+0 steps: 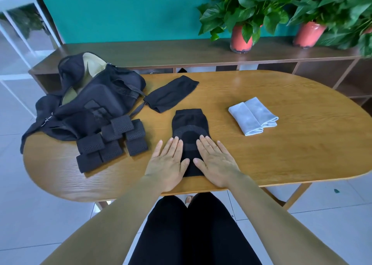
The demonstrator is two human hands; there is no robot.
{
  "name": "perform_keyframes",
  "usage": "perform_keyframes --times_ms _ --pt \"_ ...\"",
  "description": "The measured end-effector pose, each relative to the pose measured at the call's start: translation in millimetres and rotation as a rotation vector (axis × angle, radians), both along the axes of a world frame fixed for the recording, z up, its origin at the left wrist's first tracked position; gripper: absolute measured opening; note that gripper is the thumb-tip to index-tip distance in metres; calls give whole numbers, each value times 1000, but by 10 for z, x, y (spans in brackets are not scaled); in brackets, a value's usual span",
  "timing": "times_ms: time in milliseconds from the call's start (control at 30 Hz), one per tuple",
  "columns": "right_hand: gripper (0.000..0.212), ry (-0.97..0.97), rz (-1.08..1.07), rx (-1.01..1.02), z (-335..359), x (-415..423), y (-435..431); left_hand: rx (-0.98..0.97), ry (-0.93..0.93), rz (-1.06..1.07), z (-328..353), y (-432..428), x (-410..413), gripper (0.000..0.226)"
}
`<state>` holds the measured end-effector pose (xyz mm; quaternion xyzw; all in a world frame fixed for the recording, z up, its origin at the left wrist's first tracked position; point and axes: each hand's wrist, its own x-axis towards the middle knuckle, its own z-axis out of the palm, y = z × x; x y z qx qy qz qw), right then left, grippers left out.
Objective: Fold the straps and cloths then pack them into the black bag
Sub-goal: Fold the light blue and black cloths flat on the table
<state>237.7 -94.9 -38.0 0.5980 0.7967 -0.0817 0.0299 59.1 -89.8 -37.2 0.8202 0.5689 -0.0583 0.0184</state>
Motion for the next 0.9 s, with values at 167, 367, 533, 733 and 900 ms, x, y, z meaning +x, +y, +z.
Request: perform_keyframes --times_ms 167,367,533,733,900 --pt "68 -19 29 -11 36 30 -222 6 28 -19 24 -182 30 71" --pt "67 184 84 194 117 207 -540 224 -154 -218 113 -322 -202 75" --pt "69 102 229 274 22 306 -733 267 -161 -428 52 -457 -290 60" --pt "52 138 253 380 -45 365 -727 401 -179 -459 25 -544 -267 57" --pt "28 452 -26 233 81 351 -667 322 -414 -240 126 -550 -226 19"
